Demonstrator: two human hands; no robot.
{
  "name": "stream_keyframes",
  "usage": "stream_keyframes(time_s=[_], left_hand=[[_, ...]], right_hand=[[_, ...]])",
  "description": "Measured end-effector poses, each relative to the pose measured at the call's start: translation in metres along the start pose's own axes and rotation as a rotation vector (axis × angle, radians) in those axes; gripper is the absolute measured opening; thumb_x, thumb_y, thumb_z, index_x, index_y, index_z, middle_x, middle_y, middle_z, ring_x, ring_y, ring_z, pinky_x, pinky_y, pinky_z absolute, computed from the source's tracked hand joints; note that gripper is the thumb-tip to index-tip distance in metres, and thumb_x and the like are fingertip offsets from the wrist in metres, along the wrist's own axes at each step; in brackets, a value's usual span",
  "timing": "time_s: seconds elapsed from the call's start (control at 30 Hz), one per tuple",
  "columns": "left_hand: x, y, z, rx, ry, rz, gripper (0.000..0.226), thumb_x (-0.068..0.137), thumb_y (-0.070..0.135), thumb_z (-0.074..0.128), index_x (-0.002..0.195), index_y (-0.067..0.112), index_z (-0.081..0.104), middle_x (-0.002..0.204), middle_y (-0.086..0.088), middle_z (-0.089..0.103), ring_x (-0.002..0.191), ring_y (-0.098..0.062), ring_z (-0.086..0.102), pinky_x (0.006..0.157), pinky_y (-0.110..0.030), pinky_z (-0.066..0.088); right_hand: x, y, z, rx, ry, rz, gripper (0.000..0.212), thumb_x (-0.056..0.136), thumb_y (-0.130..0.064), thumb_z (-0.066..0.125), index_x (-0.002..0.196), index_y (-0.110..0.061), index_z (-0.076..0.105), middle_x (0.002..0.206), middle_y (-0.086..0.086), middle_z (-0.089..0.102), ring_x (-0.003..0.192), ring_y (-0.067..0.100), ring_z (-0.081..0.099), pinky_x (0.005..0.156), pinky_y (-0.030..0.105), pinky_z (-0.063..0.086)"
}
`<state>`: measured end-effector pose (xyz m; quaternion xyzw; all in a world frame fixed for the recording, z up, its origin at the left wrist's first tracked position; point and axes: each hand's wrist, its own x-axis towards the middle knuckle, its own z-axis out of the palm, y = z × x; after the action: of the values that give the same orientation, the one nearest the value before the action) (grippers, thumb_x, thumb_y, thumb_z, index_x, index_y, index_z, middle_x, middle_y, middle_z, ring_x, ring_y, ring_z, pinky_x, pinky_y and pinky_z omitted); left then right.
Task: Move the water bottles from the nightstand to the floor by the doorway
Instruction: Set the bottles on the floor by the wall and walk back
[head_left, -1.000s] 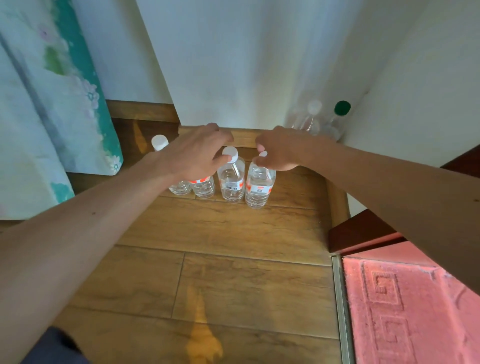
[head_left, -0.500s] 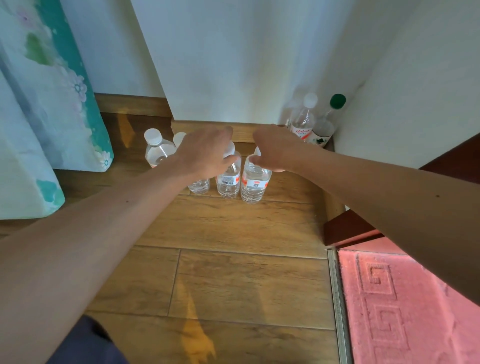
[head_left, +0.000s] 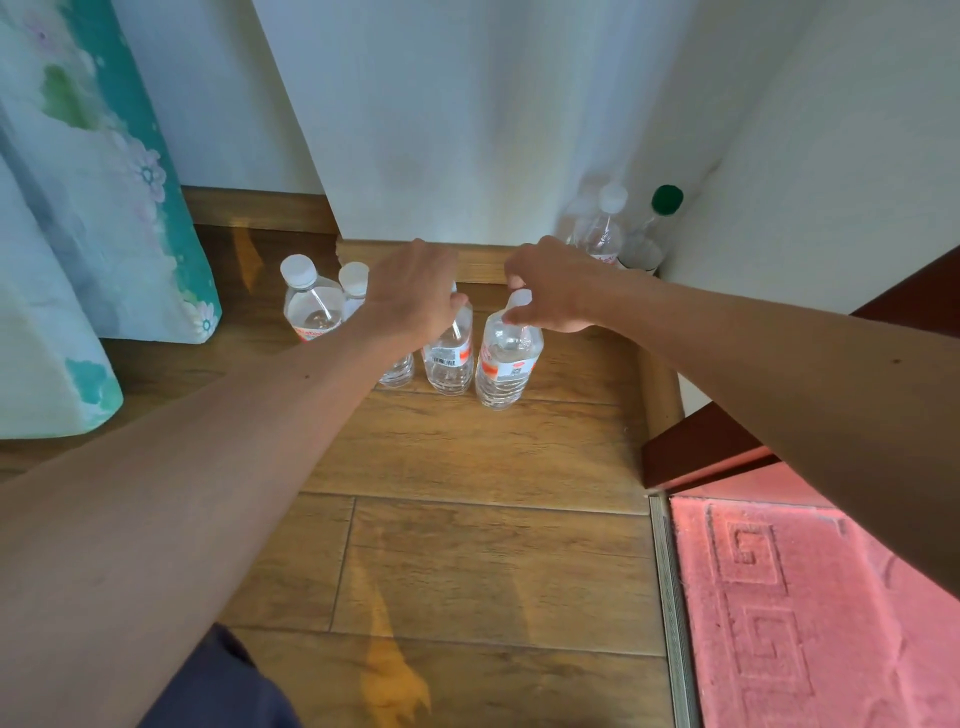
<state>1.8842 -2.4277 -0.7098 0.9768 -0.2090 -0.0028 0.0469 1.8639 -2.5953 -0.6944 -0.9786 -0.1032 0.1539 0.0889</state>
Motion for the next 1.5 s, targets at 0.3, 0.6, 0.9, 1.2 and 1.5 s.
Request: stream_keyframes(time_s=[0.3, 0.6, 0.9, 1.2, 1.5], left_hand=[[-0.004, -0.007, -0.001, -0.136, -0.039, 0.041, 0.021, 0.087, 0.013, 0.070, 0.105, 0.005, 0.063, 0.107, -0.016, 0.065, 0.100, -0.035, 0.059, 0.079, -0.040, 0.048], [-0.009, -0.007, -0.007, -0.216, -0.054, 0.090, 0.032, 0.082, -0.003, 0.071, 0.111, 0.007, 0.063, 0.112, -0.016, 0.062, 0.102, -0.031, 0.057, 0.072, -0.032, 0.038], [-0.012, -0.011, -0.003, -0.247, -0.058, 0.172, 0.029, 0.083, -0.001, 0.070, 0.109, 0.009, 0.063, 0.112, -0.010, 0.063, 0.104, -0.026, 0.055, 0.078, -0.030, 0.039], [-0.007, -0.002, 0.005, -0.219, -0.026, 0.191, 0.031, 0.085, 0.001, 0.068, 0.115, 0.011, 0.064, 0.115, -0.008, 0.065, 0.108, -0.027, 0.056, 0.083, -0.033, 0.042], [0.001, 0.002, 0.010, -0.213, -0.051, 0.175, 0.028, 0.086, 0.006, 0.064, 0.115, 0.006, 0.064, 0.113, -0.012, 0.065, 0.107, -0.032, 0.058, 0.088, -0.040, 0.046]], right_hand=[[-0.011, 0.010, -0.013, -0.022, -0.047, -0.104, 0.032, 0.086, -0.041, 0.068, 0.110, -0.023, 0.060, 0.109, -0.004, 0.050, 0.106, 0.021, 0.051, 0.092, 0.039, 0.046], [-0.018, 0.015, -0.015, 0.013, -0.007, -0.097, 0.025, 0.085, -0.036, 0.069, 0.106, -0.025, 0.061, 0.110, -0.002, 0.057, 0.103, 0.021, 0.054, 0.092, 0.043, 0.049], [-0.021, 0.015, -0.014, -0.013, -0.021, -0.133, 0.021, 0.089, -0.027, 0.066, 0.109, -0.023, 0.062, 0.107, -0.006, 0.054, 0.105, 0.019, 0.052, 0.089, 0.036, 0.047], [-0.017, 0.014, -0.008, 0.000, -0.041, -0.160, 0.024, 0.091, -0.019, 0.065, 0.114, -0.025, 0.062, 0.123, -0.004, 0.054, 0.110, 0.015, 0.047, 0.091, 0.033, 0.041], [-0.007, 0.014, -0.003, 0.076, -0.026, -0.133, 0.027, 0.087, -0.016, 0.065, 0.112, -0.025, 0.060, 0.117, -0.002, 0.058, 0.107, 0.018, 0.053, 0.092, 0.040, 0.048]])
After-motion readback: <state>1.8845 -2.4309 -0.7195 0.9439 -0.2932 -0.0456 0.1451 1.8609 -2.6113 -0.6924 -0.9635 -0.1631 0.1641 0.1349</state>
